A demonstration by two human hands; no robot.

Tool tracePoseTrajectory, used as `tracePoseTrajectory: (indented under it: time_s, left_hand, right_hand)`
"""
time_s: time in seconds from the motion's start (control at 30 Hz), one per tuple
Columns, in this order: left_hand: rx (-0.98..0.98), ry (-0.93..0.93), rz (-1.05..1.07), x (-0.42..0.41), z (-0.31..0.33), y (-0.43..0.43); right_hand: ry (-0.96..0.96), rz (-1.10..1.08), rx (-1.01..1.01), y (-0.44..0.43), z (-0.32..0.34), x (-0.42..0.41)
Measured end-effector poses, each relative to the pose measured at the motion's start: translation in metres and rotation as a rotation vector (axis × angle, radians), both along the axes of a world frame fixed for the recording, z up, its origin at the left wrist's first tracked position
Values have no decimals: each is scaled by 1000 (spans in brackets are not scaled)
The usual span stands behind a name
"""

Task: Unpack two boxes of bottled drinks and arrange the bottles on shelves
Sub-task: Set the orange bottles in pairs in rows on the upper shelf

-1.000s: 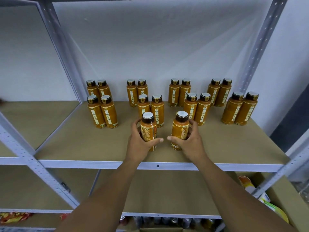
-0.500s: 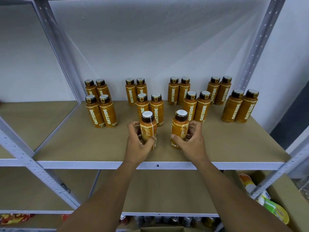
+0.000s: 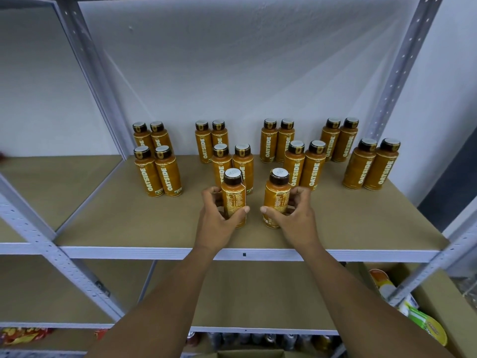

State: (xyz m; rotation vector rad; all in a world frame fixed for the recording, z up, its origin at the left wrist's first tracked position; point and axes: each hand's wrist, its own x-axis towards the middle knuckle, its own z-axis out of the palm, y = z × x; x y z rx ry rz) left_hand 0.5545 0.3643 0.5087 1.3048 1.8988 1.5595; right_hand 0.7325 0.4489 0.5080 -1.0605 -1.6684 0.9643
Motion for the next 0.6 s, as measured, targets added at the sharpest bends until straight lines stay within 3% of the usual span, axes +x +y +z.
tracePoseTrajectory:
  time_s: [0.3,0.6]
  left_hand:
    - [-26,68,-19,-1,-2,-2]
    - [-59,77,0,-2,-3,0]
  right_hand:
    - [41,45,-13,1,-3,0]
    - [-36,56,12,3,-5,0]
